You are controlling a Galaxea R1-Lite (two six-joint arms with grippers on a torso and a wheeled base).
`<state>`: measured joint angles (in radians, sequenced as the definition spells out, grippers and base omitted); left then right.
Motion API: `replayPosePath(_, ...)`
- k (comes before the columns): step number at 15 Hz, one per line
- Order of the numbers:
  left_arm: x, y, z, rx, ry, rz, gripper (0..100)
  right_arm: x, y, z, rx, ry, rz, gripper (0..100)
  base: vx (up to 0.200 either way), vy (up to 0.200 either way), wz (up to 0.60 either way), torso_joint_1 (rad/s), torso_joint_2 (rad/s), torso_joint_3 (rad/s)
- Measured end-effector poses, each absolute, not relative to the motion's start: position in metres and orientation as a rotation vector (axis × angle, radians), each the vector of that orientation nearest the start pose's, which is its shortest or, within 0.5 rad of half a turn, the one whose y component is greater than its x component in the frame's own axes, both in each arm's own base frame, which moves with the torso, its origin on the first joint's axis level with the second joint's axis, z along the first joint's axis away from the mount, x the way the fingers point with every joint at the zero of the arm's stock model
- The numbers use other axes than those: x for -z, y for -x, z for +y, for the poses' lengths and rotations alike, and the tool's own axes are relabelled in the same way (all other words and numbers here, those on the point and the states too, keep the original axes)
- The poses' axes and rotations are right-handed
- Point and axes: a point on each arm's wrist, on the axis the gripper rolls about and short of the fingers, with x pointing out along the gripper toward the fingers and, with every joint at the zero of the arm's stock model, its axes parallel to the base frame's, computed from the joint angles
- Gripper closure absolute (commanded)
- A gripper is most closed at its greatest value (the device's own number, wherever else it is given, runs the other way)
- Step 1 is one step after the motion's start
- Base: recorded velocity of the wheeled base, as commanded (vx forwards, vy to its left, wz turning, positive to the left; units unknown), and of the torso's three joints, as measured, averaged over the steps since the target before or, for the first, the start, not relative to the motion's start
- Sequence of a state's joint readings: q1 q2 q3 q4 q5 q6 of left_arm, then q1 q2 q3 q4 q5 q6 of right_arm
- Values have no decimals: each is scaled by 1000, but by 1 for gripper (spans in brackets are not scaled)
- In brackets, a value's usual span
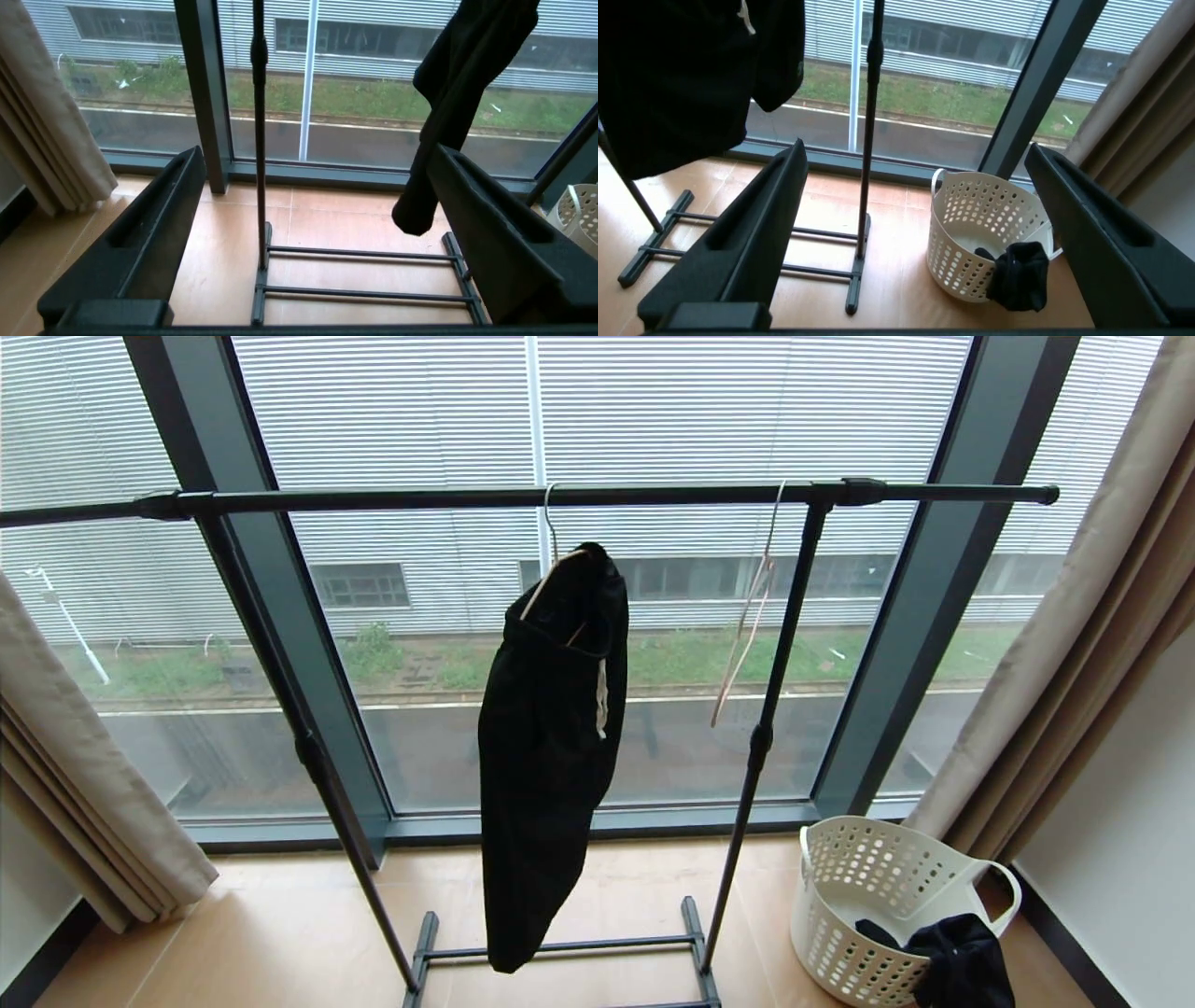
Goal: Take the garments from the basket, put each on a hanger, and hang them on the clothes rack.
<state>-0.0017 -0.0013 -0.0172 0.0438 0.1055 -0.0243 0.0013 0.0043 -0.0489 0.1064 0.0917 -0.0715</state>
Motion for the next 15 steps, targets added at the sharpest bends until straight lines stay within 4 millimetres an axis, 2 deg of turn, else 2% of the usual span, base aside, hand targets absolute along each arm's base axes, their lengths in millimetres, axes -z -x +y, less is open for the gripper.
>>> replayPosePath(7, -76, 24, 2, -101, 24, 24, 0, -78, 27, 2, -95, 69, 58, 0, 0, 0, 0, -216, 540, 318)
replayPosePath(15, -76, 24, 2, -101, 24, 23, 0, -78, 27, 2, -95, 69, 57, 0, 0, 0, 0, -171, 494, 316)
